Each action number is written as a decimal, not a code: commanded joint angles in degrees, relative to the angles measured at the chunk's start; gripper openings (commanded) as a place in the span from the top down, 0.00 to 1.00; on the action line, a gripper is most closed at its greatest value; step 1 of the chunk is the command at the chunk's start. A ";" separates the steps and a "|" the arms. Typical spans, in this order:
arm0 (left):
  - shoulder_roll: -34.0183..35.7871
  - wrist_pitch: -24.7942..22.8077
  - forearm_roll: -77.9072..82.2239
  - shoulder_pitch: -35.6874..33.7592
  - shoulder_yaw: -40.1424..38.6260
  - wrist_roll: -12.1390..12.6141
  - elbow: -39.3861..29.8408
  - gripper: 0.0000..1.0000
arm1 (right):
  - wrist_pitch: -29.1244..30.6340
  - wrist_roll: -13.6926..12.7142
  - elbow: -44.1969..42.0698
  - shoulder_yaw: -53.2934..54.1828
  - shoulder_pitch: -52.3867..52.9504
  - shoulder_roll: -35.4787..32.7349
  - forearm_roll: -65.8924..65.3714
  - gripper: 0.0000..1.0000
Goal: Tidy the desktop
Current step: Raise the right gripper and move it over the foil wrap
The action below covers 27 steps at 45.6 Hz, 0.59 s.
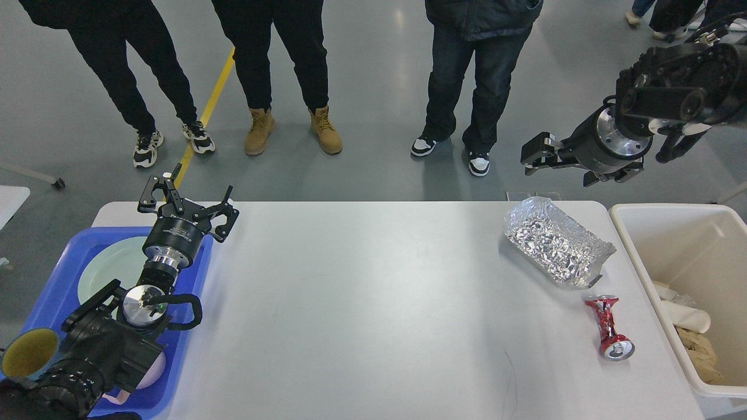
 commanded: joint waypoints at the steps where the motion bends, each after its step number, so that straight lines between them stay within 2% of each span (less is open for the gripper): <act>1: 0.00 0.00 0.00 -0.01 0.01 -0.02 -0.01 0.04 | 9.77 0.00 3.41 -0.09 8.13 -0.52 0.06 0.00; 9: 0.00 0.00 0.00 -0.01 0.02 -0.02 0.08 0.04 | 13.64 0.09 9.04 -2.20 19.91 -1.40 0.06 0.00; 16: 0.00 0.00 0.00 -0.01 0.02 -0.02 -0.01 0.04 | 13.73 0.09 12.03 -2.29 22.73 -1.40 0.06 0.00; 22: 0.00 0.00 0.00 -0.01 0.02 -0.02 -0.01 0.04 | 13.03 0.09 11.86 -1.85 21.68 -1.58 0.06 0.00; 27: 0.00 0.00 0.00 -0.01 0.01 -0.02 -0.01 0.04 | 11.37 0.00 8.88 -1.06 12.12 -3.16 0.06 0.00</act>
